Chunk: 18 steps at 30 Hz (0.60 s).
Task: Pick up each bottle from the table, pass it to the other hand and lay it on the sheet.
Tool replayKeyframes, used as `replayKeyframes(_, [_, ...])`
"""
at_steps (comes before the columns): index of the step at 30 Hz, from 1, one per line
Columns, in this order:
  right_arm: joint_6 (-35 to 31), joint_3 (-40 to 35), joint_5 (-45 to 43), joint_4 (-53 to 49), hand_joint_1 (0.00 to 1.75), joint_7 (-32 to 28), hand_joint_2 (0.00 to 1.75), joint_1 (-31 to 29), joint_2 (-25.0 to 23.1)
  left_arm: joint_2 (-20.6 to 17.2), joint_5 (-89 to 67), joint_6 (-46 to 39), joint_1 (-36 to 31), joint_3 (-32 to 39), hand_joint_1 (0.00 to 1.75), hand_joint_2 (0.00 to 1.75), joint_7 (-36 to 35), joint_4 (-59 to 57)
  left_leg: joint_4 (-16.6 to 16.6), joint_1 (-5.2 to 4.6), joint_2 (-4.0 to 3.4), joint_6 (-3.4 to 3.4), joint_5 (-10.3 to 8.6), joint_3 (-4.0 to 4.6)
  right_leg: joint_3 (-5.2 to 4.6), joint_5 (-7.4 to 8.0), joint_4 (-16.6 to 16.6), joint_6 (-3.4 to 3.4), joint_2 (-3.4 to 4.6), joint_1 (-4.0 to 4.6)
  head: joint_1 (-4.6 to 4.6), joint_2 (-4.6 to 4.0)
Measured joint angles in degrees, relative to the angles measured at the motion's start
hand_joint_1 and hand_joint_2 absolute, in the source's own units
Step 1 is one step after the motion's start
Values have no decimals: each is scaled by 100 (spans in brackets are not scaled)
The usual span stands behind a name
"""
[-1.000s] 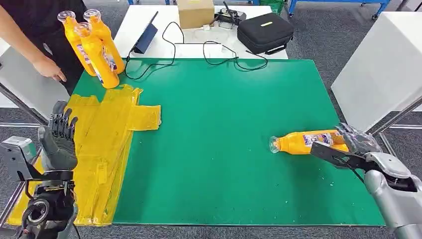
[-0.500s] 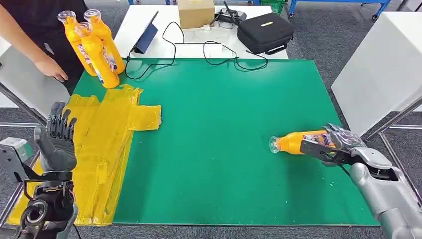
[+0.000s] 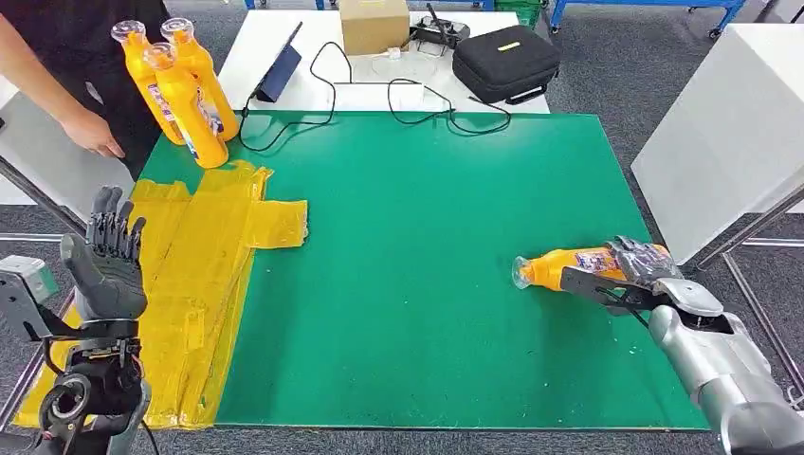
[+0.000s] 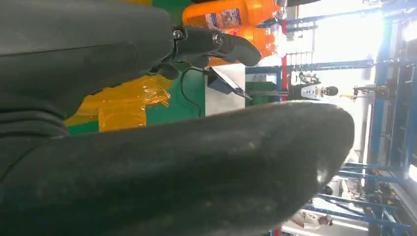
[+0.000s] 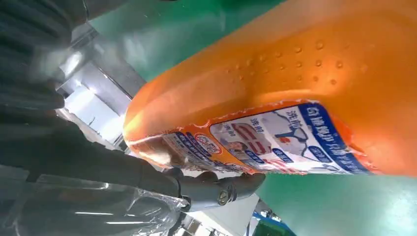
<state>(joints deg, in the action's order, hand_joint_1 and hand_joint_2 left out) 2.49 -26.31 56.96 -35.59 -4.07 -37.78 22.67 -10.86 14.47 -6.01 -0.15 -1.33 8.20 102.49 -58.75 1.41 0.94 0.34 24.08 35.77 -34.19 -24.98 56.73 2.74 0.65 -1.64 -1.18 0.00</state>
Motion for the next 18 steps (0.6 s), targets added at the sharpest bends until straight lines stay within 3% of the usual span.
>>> replayKeyframes(4, [0,0,0,1,0,0,175,-2,0,0,0,0,-2,0,0,0,0,0,0,0,0,0,0,0,0,0,0,0,0,0,0,0])
replayKeyframes(5, [0,-7,2,17,175,0,175,-6,-2,0,2,0,-6,-5,0,0,0,-5,0,0,0,0,0,0,0,0,0,0,0,0,2,0])
replayKeyframes(10, [129,-379,149,619,175,-2,175,-242,-112,7,125,33,-230,-160,0,0,28,-225,0,0,-1,2,4,-45,39,-2,-5,-1,1,1,0,0])
replayKeyframes(18, [428,-601,153,779,175,-177,175,-298,-133,15,157,22,-279,-230,0,0,72,-282,0,1,-7,2,3,-67,56,0,-6,0,4,4,0,0])
